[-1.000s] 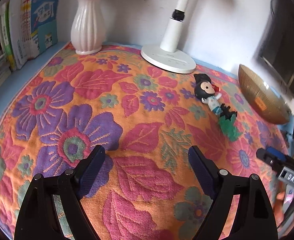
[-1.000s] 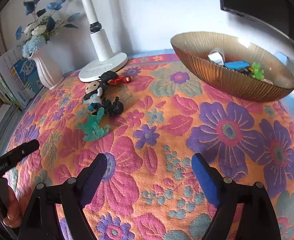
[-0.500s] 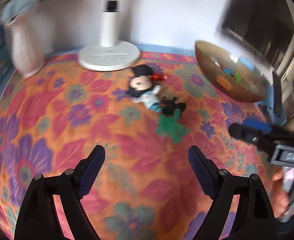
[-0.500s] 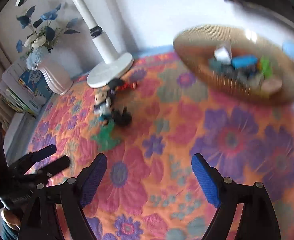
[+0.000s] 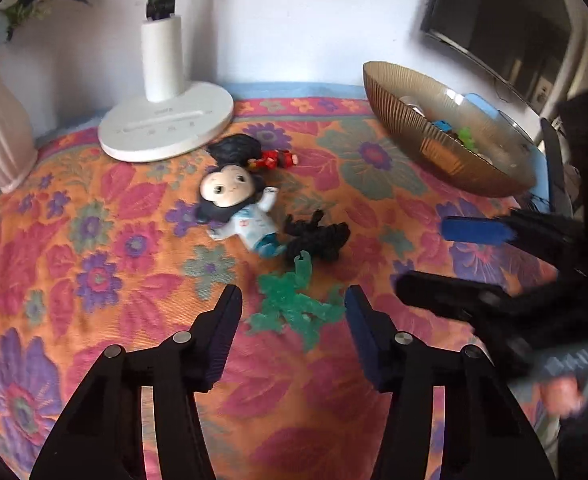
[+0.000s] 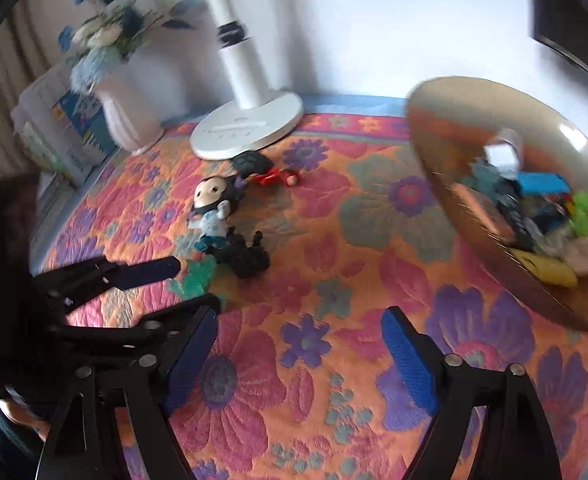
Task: Organize rigid objects
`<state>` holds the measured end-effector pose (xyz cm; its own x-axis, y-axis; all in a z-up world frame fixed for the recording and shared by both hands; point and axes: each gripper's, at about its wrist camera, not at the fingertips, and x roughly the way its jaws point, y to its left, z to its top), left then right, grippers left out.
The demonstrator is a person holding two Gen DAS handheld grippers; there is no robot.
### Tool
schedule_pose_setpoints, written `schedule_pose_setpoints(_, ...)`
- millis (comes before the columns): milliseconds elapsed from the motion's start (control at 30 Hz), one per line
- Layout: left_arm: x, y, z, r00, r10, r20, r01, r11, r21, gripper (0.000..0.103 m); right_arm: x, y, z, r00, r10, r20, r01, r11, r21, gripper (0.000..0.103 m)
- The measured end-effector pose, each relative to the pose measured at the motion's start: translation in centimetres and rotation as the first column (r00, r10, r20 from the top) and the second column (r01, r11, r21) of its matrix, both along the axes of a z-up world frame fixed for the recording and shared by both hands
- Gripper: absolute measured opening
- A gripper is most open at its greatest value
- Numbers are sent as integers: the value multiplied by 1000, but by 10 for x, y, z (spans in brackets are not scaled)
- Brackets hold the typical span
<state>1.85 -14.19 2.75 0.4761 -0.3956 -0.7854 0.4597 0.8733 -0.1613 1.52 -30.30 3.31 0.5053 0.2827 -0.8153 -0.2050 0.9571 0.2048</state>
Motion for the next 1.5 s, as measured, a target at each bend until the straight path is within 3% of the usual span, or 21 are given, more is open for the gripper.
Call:
schedule_pose_setpoints(100, -2, 17, 6, 1000, -21, -1, 21, 999, -35, 51, 8, 12, -7, 998, 66, -10, -66, 998, -4, 68)
schedule_pose_setpoints(233, -5, 22, 2, 999, -40, -1, 40, 998, -51, 53, 18, 32, -12, 992, 122, 13, -122, 991, -53, 67)
schedule_pose_setpoints(467, -15, 27, -7, 999, -42, -16, 41, 996, -76, 54, 38, 59, -17, 983, 178, 39, -174, 980, -100, 61)
schedule_pose_setpoints(533, -15, 29, -8, 998, -45, -33, 42, 995, -87, 54, 41, 63, -18, 981, 190, 40, -185, 978, -96, 49)
schedule_pose_setpoints(633, -15, 24, -11, 997, -57, -55, 52, 995, -83, 54, 38, 62, -18, 981, 189, 50, -184, 979, -90, 48)
schedule_pose_setpoints(933, -2, -1, -12, 998, -15, -67, 12, 999, -52, 57, -22, -1, 5, 992, 17, 126, -11, 999, -50, 48)
schedule_pose_setpoints(1033, 2, -10, -12, 999, 15, -43, -16, 1000, -15, 56, -38, -16, 6, 992, -16, 127, 21, 999, -37, 48)
schedule_pose_setpoints(1167, -6, -17, -9, 1000, 16, 23, -17, 999, 30, 48, -51, -26, 2, 992, -53, 115, 55, 998, -17, 48)
schedule_pose_setpoints(1500, -57, 36, 25, 995, 47, 86, -45, 999, -21, 49, -98, -17, 16, 988, -109, 114, 110, 994, -5, 49)
